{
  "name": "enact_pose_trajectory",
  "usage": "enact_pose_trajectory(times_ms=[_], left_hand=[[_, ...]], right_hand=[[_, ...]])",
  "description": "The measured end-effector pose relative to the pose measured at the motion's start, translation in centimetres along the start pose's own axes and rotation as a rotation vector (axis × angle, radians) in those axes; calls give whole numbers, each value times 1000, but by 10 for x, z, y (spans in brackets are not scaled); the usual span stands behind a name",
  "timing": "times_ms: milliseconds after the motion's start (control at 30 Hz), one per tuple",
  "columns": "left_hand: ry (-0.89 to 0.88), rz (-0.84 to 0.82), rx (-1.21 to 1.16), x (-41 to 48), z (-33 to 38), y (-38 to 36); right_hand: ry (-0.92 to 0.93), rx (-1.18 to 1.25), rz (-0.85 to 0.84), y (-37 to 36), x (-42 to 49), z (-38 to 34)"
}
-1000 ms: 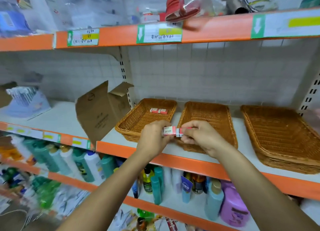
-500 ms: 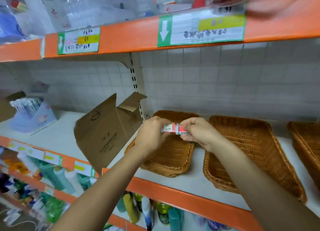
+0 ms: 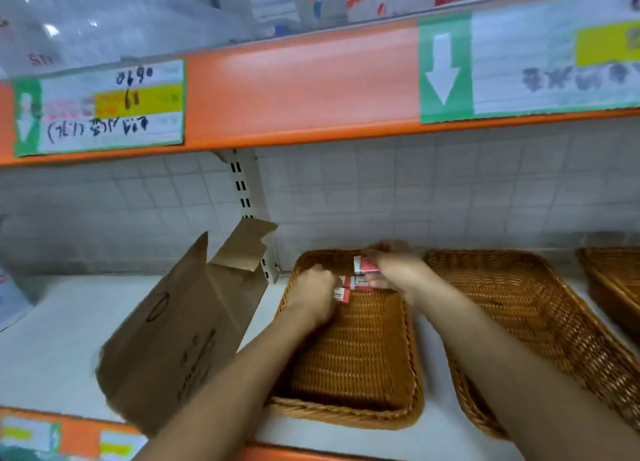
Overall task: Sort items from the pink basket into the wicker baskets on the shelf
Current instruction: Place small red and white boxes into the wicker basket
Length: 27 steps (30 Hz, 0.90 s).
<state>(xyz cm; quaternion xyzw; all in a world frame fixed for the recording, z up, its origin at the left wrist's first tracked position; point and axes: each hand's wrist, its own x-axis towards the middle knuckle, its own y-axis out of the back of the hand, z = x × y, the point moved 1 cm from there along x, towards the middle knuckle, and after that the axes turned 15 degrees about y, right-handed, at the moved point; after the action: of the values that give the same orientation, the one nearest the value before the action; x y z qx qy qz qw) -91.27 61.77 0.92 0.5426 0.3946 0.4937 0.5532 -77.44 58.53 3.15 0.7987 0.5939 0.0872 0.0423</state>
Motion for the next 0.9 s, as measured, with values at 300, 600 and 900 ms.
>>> enact_pose_trajectory(times_ms=[300,600,900], left_hand=[[-23,-13,-5,17,2,-16],[-69,27,-53,22,-6,-22],[-290,74,-531,20,-5,-16]], right_hand=[[16,63,166,-20,5,11],[155,-173,141,-23,-1,26],[317,-146,118,-23,-2,26]])
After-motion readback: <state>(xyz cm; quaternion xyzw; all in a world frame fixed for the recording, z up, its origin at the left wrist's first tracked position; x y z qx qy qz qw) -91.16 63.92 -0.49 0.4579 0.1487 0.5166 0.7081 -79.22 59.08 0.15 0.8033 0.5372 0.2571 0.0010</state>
